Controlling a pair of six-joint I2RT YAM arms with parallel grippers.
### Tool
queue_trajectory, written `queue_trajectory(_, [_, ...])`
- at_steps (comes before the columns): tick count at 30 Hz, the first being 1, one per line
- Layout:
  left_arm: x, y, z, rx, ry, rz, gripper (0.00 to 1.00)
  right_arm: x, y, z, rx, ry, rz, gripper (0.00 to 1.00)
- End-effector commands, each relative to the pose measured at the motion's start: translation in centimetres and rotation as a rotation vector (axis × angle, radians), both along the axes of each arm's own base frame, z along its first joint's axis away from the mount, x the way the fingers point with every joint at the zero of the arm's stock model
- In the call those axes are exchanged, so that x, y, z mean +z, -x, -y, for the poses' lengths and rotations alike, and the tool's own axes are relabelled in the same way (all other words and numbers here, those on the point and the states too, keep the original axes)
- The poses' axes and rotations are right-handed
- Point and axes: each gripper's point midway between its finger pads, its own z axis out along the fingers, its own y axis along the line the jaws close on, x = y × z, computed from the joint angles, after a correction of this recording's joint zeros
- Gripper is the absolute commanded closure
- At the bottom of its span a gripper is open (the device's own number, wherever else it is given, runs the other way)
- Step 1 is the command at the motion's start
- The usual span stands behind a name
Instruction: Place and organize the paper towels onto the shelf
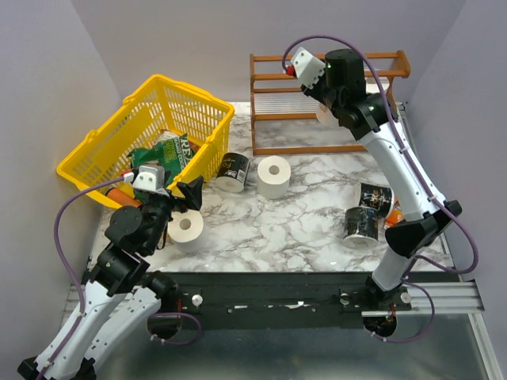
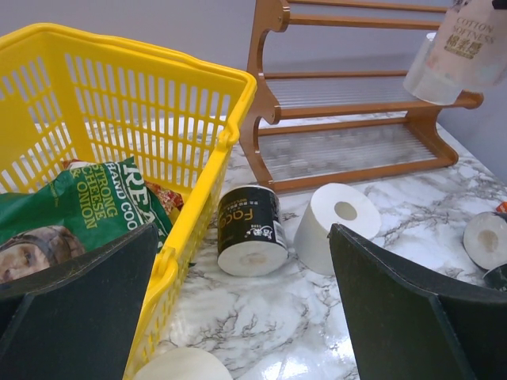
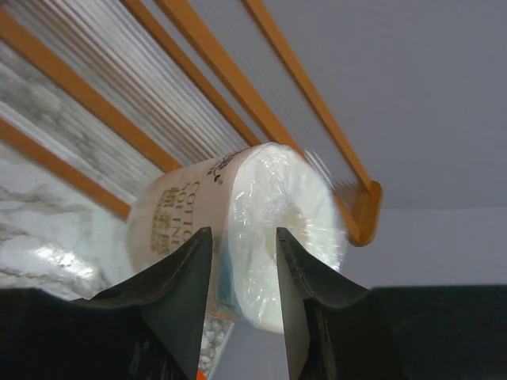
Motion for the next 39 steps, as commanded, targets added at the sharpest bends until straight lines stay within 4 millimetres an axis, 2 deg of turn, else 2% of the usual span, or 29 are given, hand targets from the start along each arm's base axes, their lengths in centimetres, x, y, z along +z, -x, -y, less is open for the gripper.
queue_trajectory(1, [-0.5,-0.2,-0.3,0.023,0.006,-0.011,0.01,4.1,-2.8,1.3,0.003,0.046,0.167,0.54])
queue_trajectory(5, [-0.7,-0.3,-0.2,0.023,0.003,-0.016,0.01,4.0,-4.1,1.4,0.013,0.028,0.179,0.57])
queue_trajectory(6, [-0.7,-0.3,-0.2,0.023,0.002,-0.017,0.01,2.7,-4.0,1.2,0.023,0.029,0.143,0.57])
queue_trajectory(8, [-0.7,-0.4,-0.2,0.024,0.000,-0.018,0.01,2.5,-2.7,0.9,0.050,-0.027,0.121,0.55])
queue_trajectory(9, [-0.8,-0.4,-0.1,0.021,-0.001,-0.019,0.01,-0.2,-2.4,0.0,0.068,-0.085,0.059,0.52])
queue_trajectory(12, [-0.8,-0.4,-0.1,0.021,-0.003,-0.019,0.01,-0.9,-0.1,0.1,0.059,-0.223,0.052,0.45])
queue_trajectory(13, [-0.7,-0.4,-0.1,0.018,0.000,-0.016,0.01,-4.9,0.4,0.5,0.042,-0.206,-0.022,0.44])
queue_trajectory(14, [-0.6,-0.3,0.0,0.012,0.002,-0.014,0.01,-4.9,1.3,1.1,0.029,-0.224,-0.011,0.43])
queue_trajectory(17, [-0.7,-0.4,0.3,0.003,0.001,-0.019,0.01,-8.9,2.2,3.7,-0.112,-0.311,-0.095,0.40])
queue_trajectory(19, [-0.9,-0.4,0.4,-0.002,-0.001,-0.024,0.01,-10.1,3.5,4.8,-0.158,-0.408,-0.156,0.36])
queue_trajectory(20, [-0.8,-0.4,0.4,-0.002,-0.001,-0.022,0.01,-11.4,4.1,5.1,-0.171,-0.426,-0.193,0.31])
queue_trajectory(22, [-0.6,-0.4,0.4,-0.002,0.003,-0.018,0.01,-12.5,5.4,5.6,-0.192,-0.471,-0.256,0.24])
queue_trajectory(24, [-0.6,-0.3,0.3,0.000,0.004,-0.017,0.01,-14.6,6.1,6.5,-0.241,-0.474,-0.298,0.24])
queue_trajectory(26, [-0.5,-0.2,0.2,0.002,0.009,-0.013,0.01,-16.1,6.1,8.5,-0.321,-0.488,-0.298,0.27])
queue_trajectory(27, [-0.5,-0.2,0.1,0.003,0.008,-0.011,0.01,-17.6,6.3,9.5,-0.380,-0.514,-0.311,0.29])
queue_trajectory(28, [-0.5,-0.1,0.0,0.005,0.010,-0.010,0.01,-18.3,6.2,11.3,-0.444,-0.534,-0.308,0.34])
queue_trajectory(30, [-0.5,-0.1,0.0,0.006,0.011,-0.010,0.01,-19.5,6.3,12.6,-0.510,-0.577,-0.304,0.39])
queue_trajectory(31, [-0.5,-0.2,0.0,0.009,0.010,-0.011,0.01,-20.8,6.6,13.5,-0.545,-0.580,-0.319,0.43])
queue_trajectory(35, [-0.6,-0.2,0.1,0.006,0.005,-0.013,0.01,-23.3,7.0,13.7,-0.575,-0.602,-0.347,0.44])
queue_trajectory(39, [-0.7,-0.2,0.1,0.009,0.005,-0.015,0.01,-25.5,7.3,12.7,-0.573,-0.636,-0.418,0.44])
